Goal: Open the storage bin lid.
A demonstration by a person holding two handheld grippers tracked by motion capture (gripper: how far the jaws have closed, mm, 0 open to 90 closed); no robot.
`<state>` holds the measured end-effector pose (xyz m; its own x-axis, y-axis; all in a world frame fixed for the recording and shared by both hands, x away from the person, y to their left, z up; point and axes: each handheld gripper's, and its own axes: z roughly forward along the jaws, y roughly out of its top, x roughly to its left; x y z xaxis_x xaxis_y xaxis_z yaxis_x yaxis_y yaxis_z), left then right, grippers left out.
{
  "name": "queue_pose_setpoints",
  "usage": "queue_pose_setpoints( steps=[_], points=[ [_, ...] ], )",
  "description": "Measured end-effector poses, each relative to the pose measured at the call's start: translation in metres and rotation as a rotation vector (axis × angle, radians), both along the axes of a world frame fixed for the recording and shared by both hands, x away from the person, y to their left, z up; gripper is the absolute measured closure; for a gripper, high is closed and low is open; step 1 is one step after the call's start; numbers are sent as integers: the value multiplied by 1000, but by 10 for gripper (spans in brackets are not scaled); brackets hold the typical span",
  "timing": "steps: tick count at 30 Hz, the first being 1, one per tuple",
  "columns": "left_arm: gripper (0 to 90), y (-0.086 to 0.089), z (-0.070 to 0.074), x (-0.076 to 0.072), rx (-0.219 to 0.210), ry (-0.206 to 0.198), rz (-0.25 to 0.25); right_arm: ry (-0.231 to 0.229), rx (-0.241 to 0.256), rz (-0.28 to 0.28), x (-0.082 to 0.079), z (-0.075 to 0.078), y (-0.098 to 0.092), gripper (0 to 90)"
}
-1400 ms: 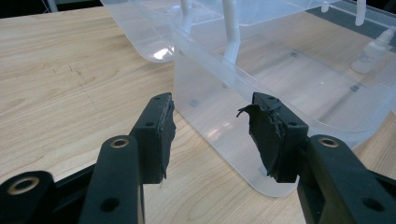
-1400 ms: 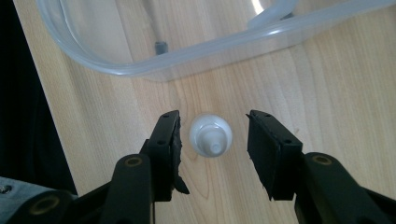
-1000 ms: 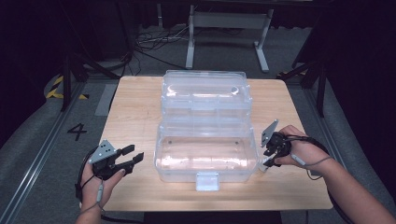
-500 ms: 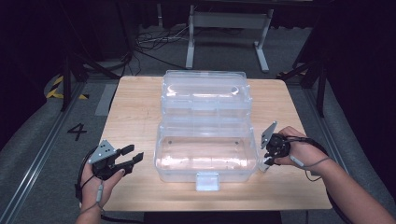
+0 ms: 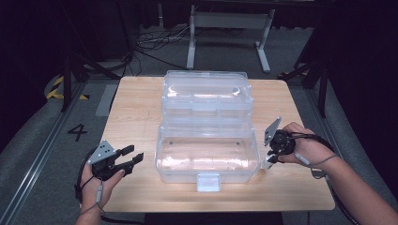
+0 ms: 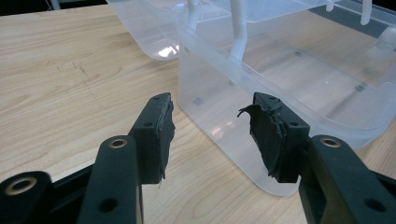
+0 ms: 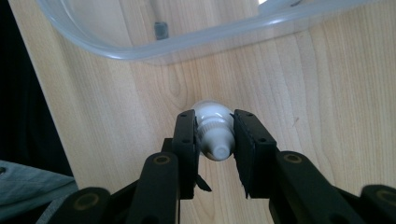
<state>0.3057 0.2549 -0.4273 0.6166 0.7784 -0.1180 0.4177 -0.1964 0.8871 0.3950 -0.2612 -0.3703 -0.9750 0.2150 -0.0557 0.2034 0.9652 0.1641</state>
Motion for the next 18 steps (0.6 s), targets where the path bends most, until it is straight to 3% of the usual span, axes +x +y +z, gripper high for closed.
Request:
queue_pose_setpoints(
  steps=[18],
  points=[
    [498, 3, 0, 2, -1, 0, 12, -25, 0, -7, -5, 42, -1, 712]
  ],
)
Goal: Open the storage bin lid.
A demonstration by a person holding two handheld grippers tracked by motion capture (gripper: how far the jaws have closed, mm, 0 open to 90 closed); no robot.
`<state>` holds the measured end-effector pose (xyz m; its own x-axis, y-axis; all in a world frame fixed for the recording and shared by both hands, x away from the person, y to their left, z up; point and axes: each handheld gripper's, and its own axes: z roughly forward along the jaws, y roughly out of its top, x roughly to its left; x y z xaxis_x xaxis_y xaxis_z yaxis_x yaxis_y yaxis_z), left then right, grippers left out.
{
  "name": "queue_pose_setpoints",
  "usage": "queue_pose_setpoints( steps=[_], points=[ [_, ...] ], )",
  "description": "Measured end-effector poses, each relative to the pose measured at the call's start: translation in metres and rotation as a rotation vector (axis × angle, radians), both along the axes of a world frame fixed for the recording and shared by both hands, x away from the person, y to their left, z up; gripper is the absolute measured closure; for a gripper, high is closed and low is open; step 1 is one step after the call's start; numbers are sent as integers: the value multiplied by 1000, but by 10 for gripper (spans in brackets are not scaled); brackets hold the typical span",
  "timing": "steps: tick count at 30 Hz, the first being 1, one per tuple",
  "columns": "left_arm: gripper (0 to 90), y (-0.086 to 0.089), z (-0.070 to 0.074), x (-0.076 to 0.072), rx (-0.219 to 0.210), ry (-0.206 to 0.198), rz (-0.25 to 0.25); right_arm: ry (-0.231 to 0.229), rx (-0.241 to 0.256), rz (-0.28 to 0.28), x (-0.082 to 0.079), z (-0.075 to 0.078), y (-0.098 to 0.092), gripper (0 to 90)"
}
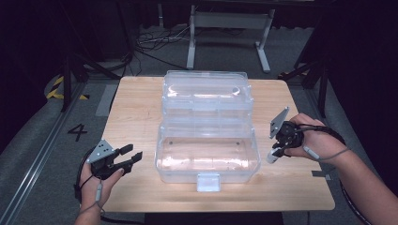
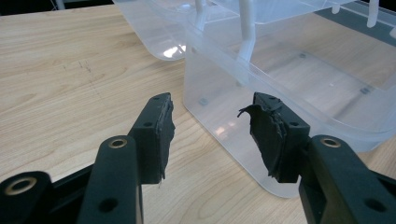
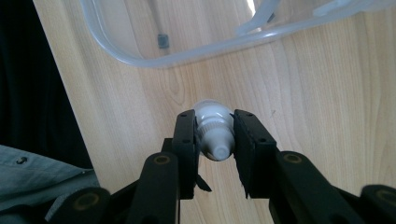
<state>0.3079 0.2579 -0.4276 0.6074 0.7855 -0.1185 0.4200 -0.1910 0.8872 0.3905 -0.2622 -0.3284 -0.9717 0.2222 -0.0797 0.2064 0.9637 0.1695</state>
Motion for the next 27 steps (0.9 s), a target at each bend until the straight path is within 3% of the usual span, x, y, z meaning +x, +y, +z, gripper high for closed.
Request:
queue_pose_setpoints(
  steps=[14, 27],
  points=[
    [497, 1, -1, 1, -1, 2, 9, -14, -7, 36, -5, 28, 15, 712],
    [496, 2, -1, 1, 1, 3, 9, -18, 19, 63, -12, 49, 33, 713]
  ],
)
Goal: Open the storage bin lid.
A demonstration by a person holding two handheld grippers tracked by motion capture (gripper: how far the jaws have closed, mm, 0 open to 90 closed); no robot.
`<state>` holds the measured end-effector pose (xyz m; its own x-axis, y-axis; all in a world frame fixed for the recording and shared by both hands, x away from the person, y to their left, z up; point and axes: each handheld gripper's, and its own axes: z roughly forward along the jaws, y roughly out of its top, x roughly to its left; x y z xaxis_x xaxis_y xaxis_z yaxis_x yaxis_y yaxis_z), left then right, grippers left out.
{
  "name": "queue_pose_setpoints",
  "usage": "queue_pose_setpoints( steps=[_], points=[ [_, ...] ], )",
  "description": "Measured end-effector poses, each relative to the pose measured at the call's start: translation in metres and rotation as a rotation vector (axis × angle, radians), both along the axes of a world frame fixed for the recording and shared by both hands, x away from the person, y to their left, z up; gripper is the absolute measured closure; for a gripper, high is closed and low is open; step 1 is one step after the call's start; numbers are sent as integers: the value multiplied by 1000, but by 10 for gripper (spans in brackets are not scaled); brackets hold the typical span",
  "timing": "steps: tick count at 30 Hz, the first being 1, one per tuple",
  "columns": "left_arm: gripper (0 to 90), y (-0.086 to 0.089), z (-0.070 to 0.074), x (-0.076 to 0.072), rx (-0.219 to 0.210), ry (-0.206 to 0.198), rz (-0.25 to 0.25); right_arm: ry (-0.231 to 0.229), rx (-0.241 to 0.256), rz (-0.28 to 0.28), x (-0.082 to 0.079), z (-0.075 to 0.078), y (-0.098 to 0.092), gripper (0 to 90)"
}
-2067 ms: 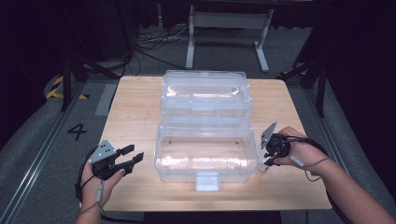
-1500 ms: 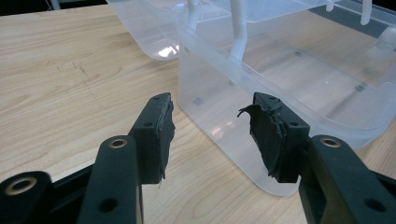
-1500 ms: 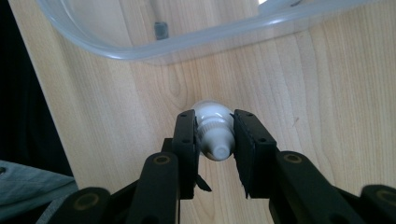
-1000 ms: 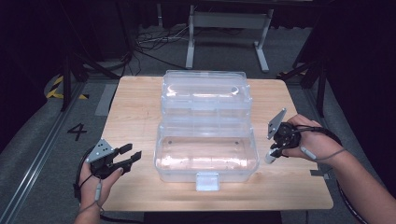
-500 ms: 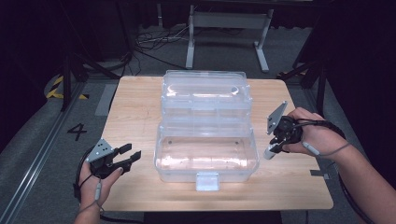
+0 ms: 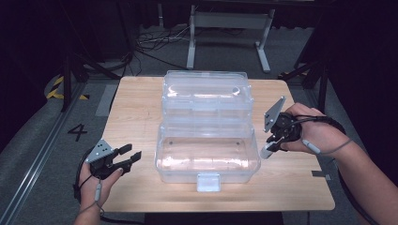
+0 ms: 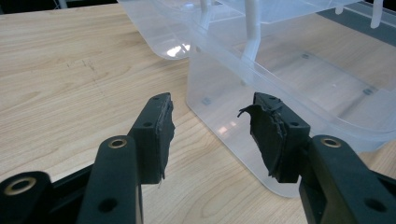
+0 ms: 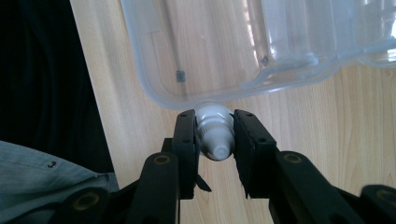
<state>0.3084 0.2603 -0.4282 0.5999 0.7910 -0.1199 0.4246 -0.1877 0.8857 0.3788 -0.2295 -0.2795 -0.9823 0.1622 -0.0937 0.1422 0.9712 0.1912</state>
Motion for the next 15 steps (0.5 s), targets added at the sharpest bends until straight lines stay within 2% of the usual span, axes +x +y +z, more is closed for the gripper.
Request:
queue_pose_setpoints(
  steps=[5, 10, 15],
  points=[
    [495, 0, 0, 0, -1, 0, -1, -1, 4, 18, -2, 2, 8, 713],
    [495, -1, -1, 0, 0, 3, -1, 24, 15, 22, -3, 2, 18, 712],
    [495, -2, -1, 0, 1, 7, -3, 27, 20, 42, -4, 1, 28, 713]
  ],
)
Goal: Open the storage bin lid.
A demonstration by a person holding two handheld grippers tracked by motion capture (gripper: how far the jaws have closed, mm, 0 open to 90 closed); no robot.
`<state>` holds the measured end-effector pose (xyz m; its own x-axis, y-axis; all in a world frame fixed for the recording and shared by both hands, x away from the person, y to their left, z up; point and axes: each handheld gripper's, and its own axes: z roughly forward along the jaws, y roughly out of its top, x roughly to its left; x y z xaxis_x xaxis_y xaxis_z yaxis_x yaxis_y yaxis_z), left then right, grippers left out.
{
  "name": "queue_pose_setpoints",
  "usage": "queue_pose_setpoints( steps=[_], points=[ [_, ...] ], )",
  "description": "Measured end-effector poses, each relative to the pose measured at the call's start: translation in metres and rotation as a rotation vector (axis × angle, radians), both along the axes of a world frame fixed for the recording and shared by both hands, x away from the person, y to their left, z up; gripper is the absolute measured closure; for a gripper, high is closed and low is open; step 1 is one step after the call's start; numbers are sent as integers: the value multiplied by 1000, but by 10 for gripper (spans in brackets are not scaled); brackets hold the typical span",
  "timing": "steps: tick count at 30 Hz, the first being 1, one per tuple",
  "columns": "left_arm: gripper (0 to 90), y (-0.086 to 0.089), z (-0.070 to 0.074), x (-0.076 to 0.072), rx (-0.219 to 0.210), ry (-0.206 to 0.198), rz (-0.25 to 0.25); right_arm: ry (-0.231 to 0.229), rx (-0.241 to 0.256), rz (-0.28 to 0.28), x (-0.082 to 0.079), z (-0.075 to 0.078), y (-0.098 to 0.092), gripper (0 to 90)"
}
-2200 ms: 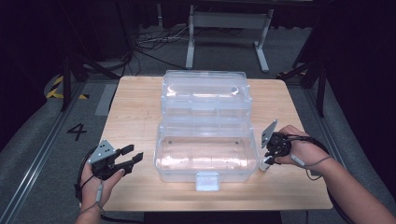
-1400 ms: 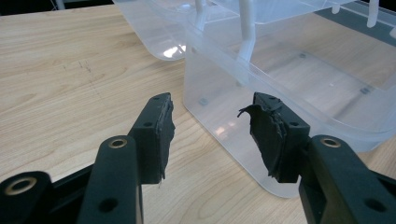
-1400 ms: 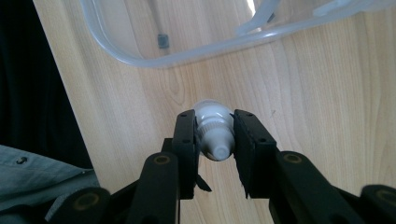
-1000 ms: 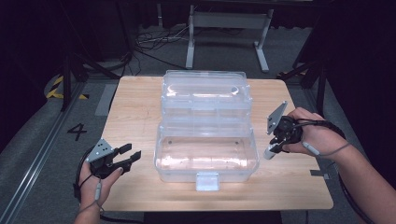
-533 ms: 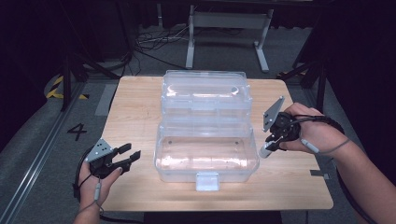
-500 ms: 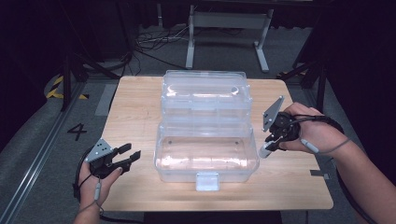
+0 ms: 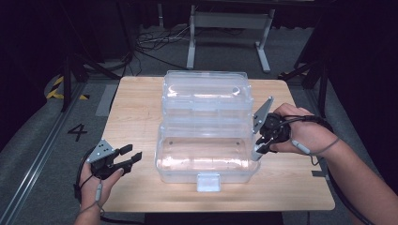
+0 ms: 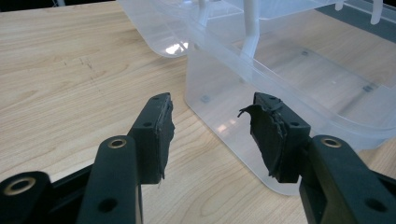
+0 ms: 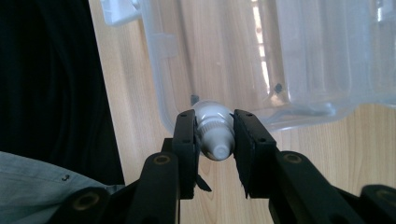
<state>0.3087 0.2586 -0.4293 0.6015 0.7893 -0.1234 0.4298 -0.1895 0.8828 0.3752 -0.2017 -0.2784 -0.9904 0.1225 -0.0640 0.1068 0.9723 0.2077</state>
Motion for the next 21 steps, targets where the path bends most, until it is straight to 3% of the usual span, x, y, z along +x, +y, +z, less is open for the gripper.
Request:
queue_pose_setpoints(
  steps=[13, 21],
  points=[
    [495, 2, 0, 0, 3, -1, 5, 22, -28, 38, -1, -15, 25, 712],
    [495, 2, 0, 0, 3, 2, 8, 36, -49, 40, 3, -34, 31, 712]
  ],
)
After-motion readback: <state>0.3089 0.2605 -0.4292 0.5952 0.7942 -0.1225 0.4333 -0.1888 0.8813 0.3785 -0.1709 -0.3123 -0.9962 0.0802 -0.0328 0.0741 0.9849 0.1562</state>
